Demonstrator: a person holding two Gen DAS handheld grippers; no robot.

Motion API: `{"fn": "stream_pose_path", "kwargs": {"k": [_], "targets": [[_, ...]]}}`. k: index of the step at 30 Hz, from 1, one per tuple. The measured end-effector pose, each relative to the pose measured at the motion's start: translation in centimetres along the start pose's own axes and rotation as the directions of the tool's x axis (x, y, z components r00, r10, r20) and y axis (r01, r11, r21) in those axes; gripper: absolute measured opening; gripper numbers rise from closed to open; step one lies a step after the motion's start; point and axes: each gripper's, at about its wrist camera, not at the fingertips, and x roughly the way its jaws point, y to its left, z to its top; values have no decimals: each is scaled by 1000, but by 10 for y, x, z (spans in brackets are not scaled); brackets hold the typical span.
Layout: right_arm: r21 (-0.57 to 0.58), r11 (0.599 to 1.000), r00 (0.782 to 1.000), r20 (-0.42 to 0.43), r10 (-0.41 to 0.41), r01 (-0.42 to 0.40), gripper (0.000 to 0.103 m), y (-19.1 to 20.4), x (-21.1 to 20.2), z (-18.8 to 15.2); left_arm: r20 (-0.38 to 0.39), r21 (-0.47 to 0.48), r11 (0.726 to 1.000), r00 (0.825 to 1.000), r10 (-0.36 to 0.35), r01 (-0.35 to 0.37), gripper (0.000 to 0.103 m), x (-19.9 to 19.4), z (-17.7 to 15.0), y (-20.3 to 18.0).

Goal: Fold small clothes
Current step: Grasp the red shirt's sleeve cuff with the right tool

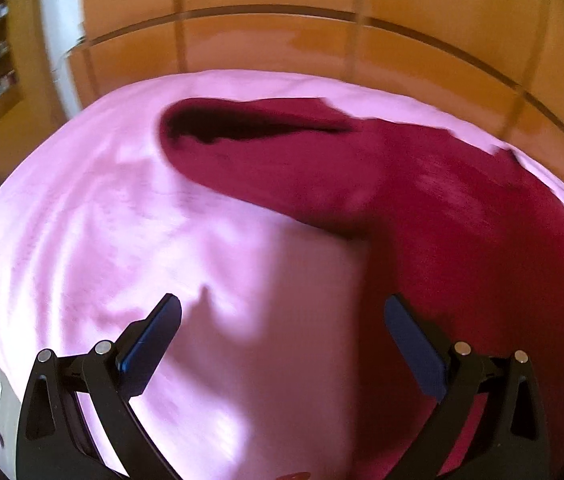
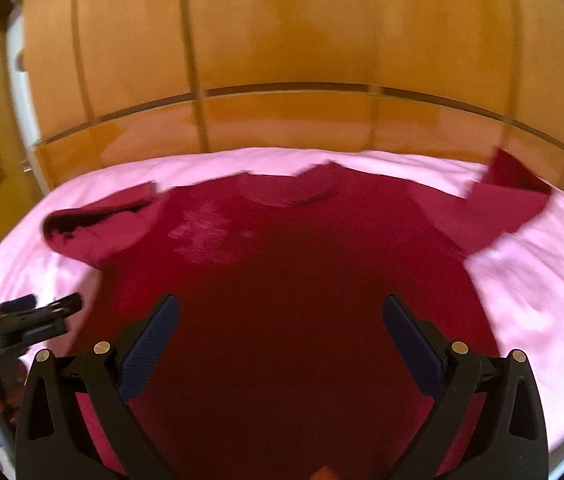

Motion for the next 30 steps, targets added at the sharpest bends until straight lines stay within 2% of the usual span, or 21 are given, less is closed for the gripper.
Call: {"fn": "stream_pose_path", "kwargs": {"k": [2,4,5,8,10,11,14,18,21,25,28,30], "targets": [[-19,998,998,-17,66,-66,100,14,17,12,6,-43,999,1000,24,-24,101,15,9,14],[-20,984,983,-46,176,-177,100,31,38,26,2,-63,998,1000,23,-23,101,29,15,23],[-16,978,977,-59,205,-206,100,37,46,32,-5,-66,997,999,32,-33,101,36,18,27],[-8,949,944,-109,312,-315,90,63,79,57,19,-72,994,997,78,-77,101,45,22,32],[-12,937,929,-140,344,-349,85,80,100,71,44,-73,995,997,67,-64,101,49,24,37],[-19,935,926,-147,348,-355,83,87,111,76,41,-73,996,997,58,-55,101,53,23,38],[-49,928,916,-186,355,-369,68,111,146,92,33,-72,996,997,64,-61,101,60,20,37],[5,923,894,-245,375,-385,66,133,199,110,54,-85,996,998,40,-35,101,62,20,38],[42,929,892,-265,365,-368,66,145,230,119,66,-102,995,998,14,-8,101,60,18,41],[24,936,889,-304,342,-352,65,163,257,124,87,-111,994,996,-4,14,101,59,17,42],[-8,939,886,-333,322,-344,57,175,268,122,95,-110,994,996,-4,14,101,59,15,43],[-18,934,874,-360,327,-356,26,182,275,118,95,-106,994,996,3,7,101,60,15,41]]}}
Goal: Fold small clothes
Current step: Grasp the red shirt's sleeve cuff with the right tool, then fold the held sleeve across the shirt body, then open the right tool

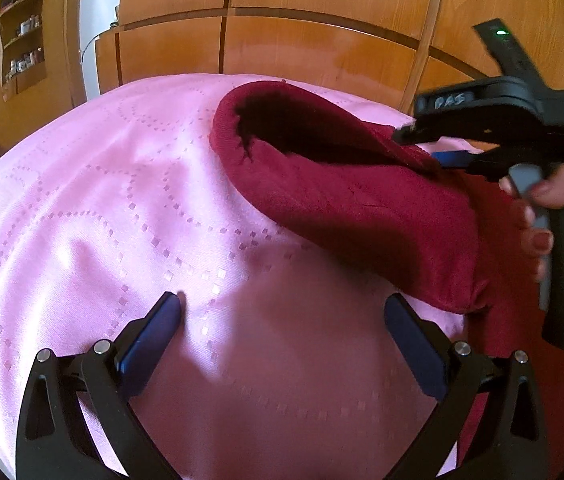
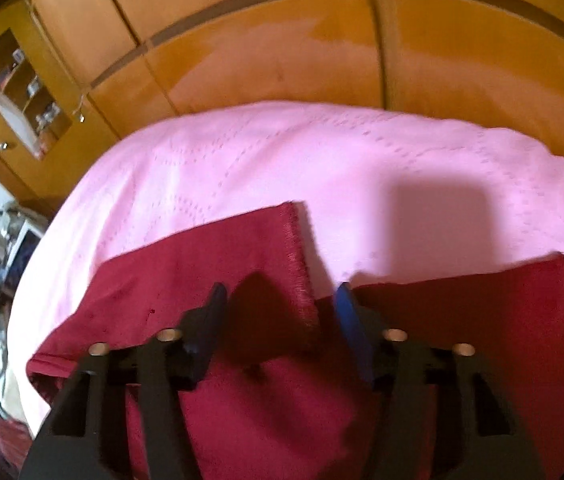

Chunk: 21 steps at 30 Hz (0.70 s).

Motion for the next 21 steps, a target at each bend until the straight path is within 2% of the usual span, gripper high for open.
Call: {"fn": "stream_pose_path", "kwargs": {"k": [1,2,5,9,13,19,21], "targets": [[-1,1000,1000,-17,-3,3,22,1,5,-1,-1,4,1000,1000,5,-5,101,0,-1,-2],[-1,1000,1000,-17,1,-1,14,1,7,-1,-1,7,1000,1000,6,-6,101,-1,-2,1],[5,1000,999,39,30,-30,5,-1,-10,-5,2,2,1000,1000,-2,2,101,-3,-4,2],[19,998,988,144,51,-55,5,-5,-55,-9,4,2,1000,1000,-4,4,101,-4,-4,4],[10,999,973,228,37,-40,5,-13,-102,-18,0,-3,1000,1000,-16,16,101,-6,-3,6],[74,997,948,320,5,-31,5,-44,-158,-34,6,-67,992,994,-109,109,101,-20,2,16],[104,995,936,351,-30,-8,5,-63,-179,-45,20,-91,988,992,-124,126,101,-28,3,19]]}}
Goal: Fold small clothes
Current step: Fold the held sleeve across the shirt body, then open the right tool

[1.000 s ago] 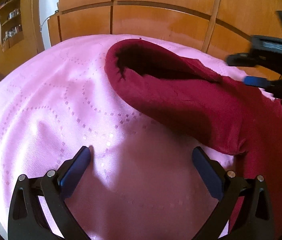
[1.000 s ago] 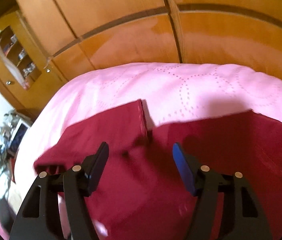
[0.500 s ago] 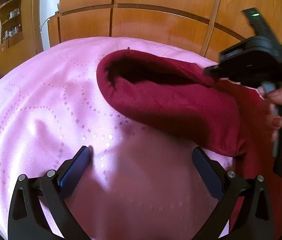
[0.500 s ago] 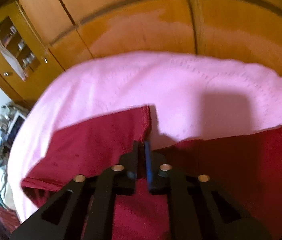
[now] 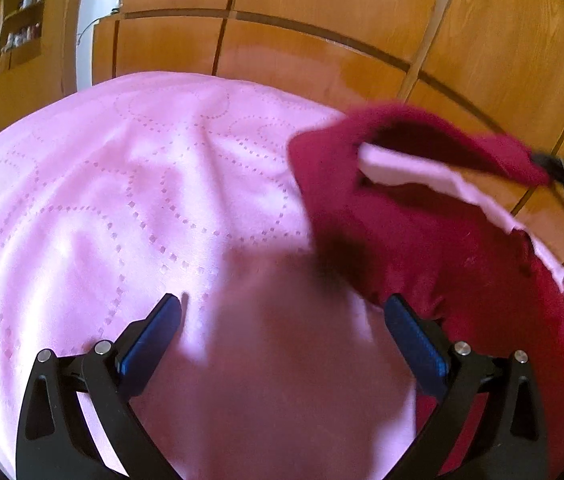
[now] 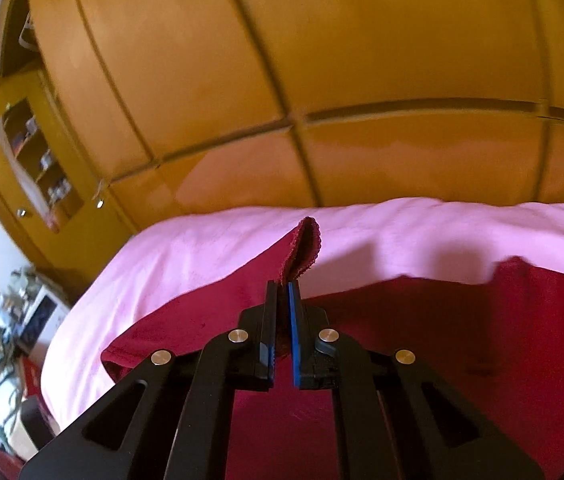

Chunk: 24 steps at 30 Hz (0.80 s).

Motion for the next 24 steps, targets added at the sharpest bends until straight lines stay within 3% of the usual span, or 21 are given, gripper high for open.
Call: {"fn": "stream_pose_path", "kwargs": {"k": [7,15,19,21,24], "targets": [[61,990,990,48,-129,126,5,-67,-47,-25,10,27,1000,1000,-6,6,101,-10,4,-13],[119,967,974,0,-228,227,5,-115,-40,-52,-46,66,998,999,-6,10,101,-2,1,-38],[148,948,959,1,-284,281,5,-135,-39,-61,-92,140,990,995,38,-25,101,13,-1,-54],[175,938,953,5,-303,298,5,-147,-43,-61,-104,172,985,993,51,-32,101,18,-3,-60],[225,942,968,-19,-251,249,5,-156,-41,-62,-102,179,983,993,52,-33,101,17,-6,-64]]}}
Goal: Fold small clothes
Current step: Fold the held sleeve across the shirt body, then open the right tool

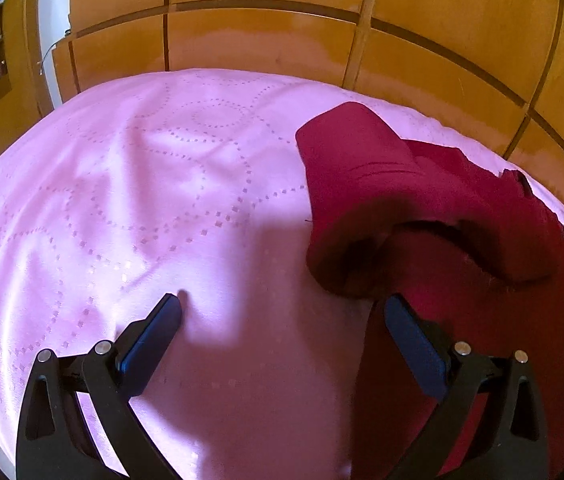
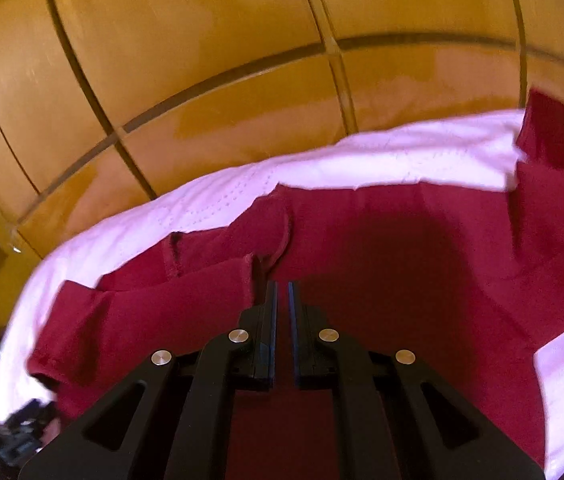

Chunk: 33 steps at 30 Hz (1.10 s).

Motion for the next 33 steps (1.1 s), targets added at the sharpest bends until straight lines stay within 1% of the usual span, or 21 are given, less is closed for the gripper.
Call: {"fn": "stream_pose_path", "kwargs": {"k": [1,2,3,4,5,7,9,10,11,12,13,14,15,17,20,21,23,25,28,30,33], "targets": [[28,999,999,-24,33,-33,6,-4,2,-2,-1,-6,1000,1000,-5,5,101,0,1,0],[45,998,998,-34,55,-53,20,-5,2,-4,0,-13,1000,1000,-10,10,101,0,2,0],[61,996,997,-41,70,-68,47,-6,2,-7,1,-19,1000,1000,-10,10,101,0,3,-1],[68,995,996,-39,77,-74,58,-6,2,-9,2,-28,1000,1000,0,0,101,1,6,-1],[71,994,996,-30,81,-78,63,-5,0,-12,1,-31,999,1000,10,-10,101,4,10,-1],[55,995,995,-47,90,-87,63,1,3,-14,5,-36,999,999,37,-37,101,8,14,-3],[30,997,992,-99,79,-76,62,8,15,-17,10,-32,998,998,56,-56,101,13,17,-5],[19,997,990,-126,71,-69,60,12,22,-20,9,-23,997,997,79,-78,101,16,17,-7],[4,998,989,-132,63,-63,50,16,25,-23,7,-18,996,996,93,-93,101,18,16,-8],[-31,998,990,-136,44,-48,32,21,28,-26,5,-16,995,995,102,-102,101,20,16,-9],[-75,997,990,-141,20,-30,21,28,30,-29,7,-17,994,995,104,-104,101,21,14,-9],[-99,995,990,-140,8,-22,5,32,30,-30,10,-19,994,994,105,-105,101,21,13,-8],[-112,994,992,-126,0,-15,4,34,27,-29,14,-22,994,994,105,-104,101,20,13,-8],[-86,996,998,-69,-4,-2,4,29,14,-22,16,-28,994,995,103,-102,101,19,11,-6],[-62,995,997,10,-77,78,4,13,-1,-12,9,-34,994,995,102,-102,101,21,11,-5],[-58,993,995,8,-98,98,4,6,1,-12,5,-31,994,994,105,-105,101,22,10,-6],[-20,997,997,-34,-69,68,4,-8,10,-15,3,-22,993,994,113,-113,101,23,11,-7],[11,998,997,-54,-60,60,4,-18,19,-23,0,-26,994,994,107,-107,101,23,11,-6],[45,998,998,-44,-35,37,4,-26,22,-28,0,-32,996,996,89,-89,101,15,7,-4],[52,998,999,-43,-25,28,4,-28,23,-29,19,-36,996,996,82,-81,101,3,1,-2],[74,997,999,-46,-7,10,4,-33,26,-30,80,-48,998,995,52,-48,101,-22,-7,-1]]}}
